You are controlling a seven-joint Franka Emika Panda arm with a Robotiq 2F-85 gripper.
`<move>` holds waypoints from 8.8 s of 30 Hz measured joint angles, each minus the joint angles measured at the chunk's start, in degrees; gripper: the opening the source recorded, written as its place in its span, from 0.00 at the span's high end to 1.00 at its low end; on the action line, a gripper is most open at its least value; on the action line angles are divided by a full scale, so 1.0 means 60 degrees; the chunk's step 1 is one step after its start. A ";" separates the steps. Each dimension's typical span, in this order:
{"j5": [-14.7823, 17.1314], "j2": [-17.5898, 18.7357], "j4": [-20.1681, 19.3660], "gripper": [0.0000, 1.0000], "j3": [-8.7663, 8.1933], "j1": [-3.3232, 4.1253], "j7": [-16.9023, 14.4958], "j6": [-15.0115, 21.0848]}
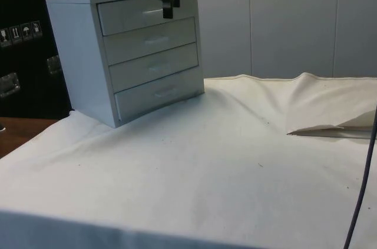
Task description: Open the drawer, then close it.
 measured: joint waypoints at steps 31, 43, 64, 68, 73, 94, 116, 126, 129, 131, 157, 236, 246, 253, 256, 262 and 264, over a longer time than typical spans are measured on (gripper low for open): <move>-0.0229 0.0468 0.0286 0.00 -0.0392 -0.0010 -0.1318 0.1022; -0.0229 0.0468 0.0229 0.00 -0.0449 -0.0010 -0.2206 0.1251; -0.0229 0.0430 0.0153 0.00 -0.0764 -0.0010 -0.3753 0.1642; -0.0229 0.0449 0.0000 0.00 -0.0869 -0.0010 -0.4058 0.1977; -0.0229 0.0497 -0.0057 0.00 -0.0945 -0.0010 -0.4249 0.2196; -0.0229 0.0821 -0.0392 0.00 -0.1346 -0.0010 -0.5577 0.3657; -0.0229 0.0859 -0.0468 0.00 -0.1413 -0.0010 -0.6923 0.4087; -0.0573 0.0936 -0.0516 0.00 -0.1423 -0.0010 -0.7133 0.4364; -0.0812 0.0917 -0.0640 0.00 -0.1423 -0.0010 -0.7086 0.4565; -0.0955 0.0888 -0.0716 0.00 -0.1423 -0.0010 -0.7038 0.4689; -0.3533 0.0439 -0.1366 0.00 -0.1480 -0.0057 -0.5615 0.5481; -0.4049 -0.0315 -0.2292 1.00 -0.1919 -0.0086 -0.6026 0.6570; -0.4736 -0.0898 -0.2874 1.00 -0.1843 -0.0086 -0.5682 0.6503; -0.5739 -0.1194 -0.3151 1.00 -0.1843 -0.0095 -0.4889 0.6513; -0.6064 -0.1299 -0.3237 1.00 -0.1843 -0.0105 -0.4641 0.6513; -0.6417 -0.1509 -0.3419 1.00 -0.1843 -0.0115 -0.4374 0.6503; -0.6465 -0.1547 -0.3457 1.00 -0.1843 -0.0124 -0.4345 0.6503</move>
